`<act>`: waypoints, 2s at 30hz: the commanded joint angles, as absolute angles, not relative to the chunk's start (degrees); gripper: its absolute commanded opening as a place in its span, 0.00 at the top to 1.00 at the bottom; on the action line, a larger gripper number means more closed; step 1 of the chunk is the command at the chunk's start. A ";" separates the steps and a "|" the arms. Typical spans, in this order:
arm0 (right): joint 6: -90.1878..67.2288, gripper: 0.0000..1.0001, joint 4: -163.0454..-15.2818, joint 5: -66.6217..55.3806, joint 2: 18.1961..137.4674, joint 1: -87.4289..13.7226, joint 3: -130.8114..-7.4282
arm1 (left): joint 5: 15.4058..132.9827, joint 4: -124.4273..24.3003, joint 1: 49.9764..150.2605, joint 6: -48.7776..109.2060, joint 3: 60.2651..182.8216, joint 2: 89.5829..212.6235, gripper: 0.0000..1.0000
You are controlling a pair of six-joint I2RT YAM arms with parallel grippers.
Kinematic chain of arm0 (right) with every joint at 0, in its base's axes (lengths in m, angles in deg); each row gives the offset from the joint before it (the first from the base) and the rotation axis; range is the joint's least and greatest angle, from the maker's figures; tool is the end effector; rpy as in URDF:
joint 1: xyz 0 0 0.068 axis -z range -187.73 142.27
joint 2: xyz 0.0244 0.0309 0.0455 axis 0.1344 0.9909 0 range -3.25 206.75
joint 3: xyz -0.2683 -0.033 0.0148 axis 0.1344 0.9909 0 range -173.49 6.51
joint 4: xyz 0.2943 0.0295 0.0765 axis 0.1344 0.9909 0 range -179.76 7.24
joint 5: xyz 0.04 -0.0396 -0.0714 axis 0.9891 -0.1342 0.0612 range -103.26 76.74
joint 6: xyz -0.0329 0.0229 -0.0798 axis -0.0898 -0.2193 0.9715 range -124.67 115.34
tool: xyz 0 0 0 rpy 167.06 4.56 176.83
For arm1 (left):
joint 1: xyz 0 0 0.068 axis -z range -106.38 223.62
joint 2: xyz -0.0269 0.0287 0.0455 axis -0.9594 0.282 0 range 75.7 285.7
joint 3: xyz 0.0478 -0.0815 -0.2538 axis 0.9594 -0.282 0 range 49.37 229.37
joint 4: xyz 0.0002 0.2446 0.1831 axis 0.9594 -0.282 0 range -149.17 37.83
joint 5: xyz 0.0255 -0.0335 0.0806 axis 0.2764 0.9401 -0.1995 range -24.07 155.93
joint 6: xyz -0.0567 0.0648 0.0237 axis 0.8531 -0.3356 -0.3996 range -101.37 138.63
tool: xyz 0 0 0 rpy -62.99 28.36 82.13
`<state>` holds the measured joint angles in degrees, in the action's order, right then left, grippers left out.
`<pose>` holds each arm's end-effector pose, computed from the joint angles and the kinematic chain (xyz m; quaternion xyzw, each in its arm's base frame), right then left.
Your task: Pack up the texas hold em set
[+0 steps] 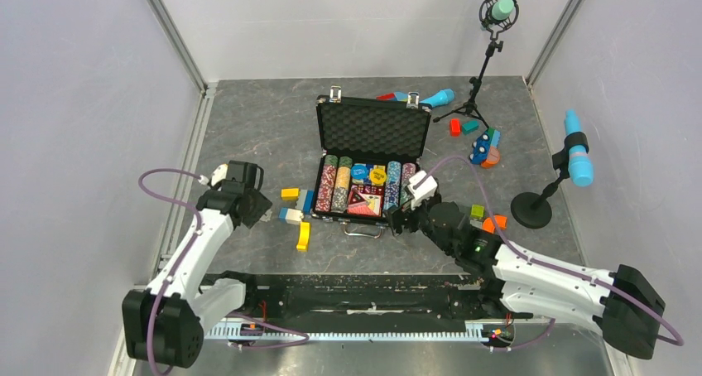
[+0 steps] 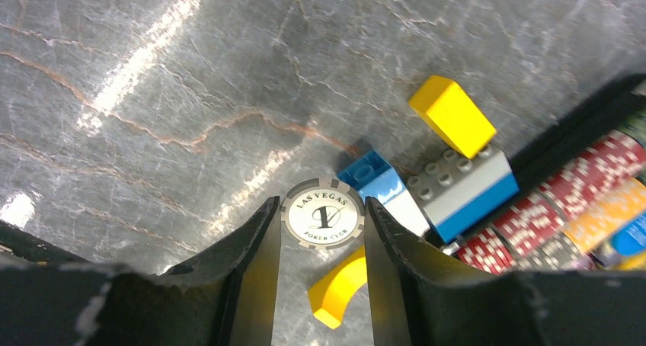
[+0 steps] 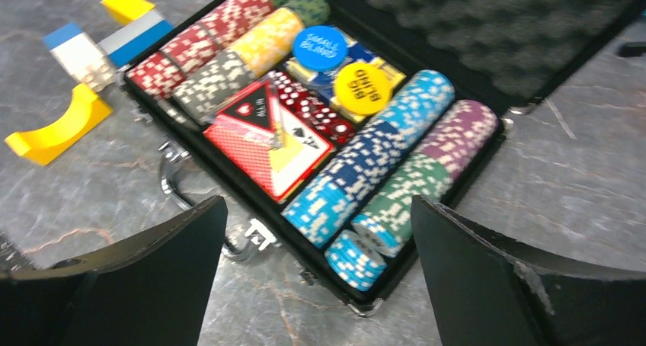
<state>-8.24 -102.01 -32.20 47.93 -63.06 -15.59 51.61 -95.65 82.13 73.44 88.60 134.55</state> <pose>0.1820 0.2179 0.1850 -0.2575 0.7554 0.1741 0.5769 0.2478 -0.0172 0.1615 -0.4060 0.8759 -0.0179 0.2600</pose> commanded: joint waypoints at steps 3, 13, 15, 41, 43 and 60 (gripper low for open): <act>-13.44 0.02 -97.80 -40.19 44.85 -61.42 -20.61 | 54.93 -99.72 83.84 74.12 92.72 129.44 0.55; -20.61 0.02 -97.94 -22.73 48.18 -55.90 -23.42 | 51.45 -99.30 101.63 84.05 96.97 131.70 0.56; -23.52 0.02 -100.75 -19.86 48.57 -55.74 -22.54 | 50.53 -98.18 105.91 86.26 98.67 133.90 0.56; -50.53 0.36 -126.35 1.99 56.05 -47.85 -11.53 | 48.78 -88.49 128.85 91.97 116.67 155.18 0.55; -50.80 0.39 -126.91 2.37 56.57 -47.94 -11.41 | 48.75 -88.29 129.20 92.03 117.08 155.55 0.55; -50.98 0.53 -128.32 3.73 58.10 -46.99 -11.12 | 49.23 -87.50 130.70 92.37 118.54 157.13 0.54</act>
<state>-50.62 -125.20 3.01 57.87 -47.47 -11.44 49.97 -89.42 129.89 89.77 115.87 156.43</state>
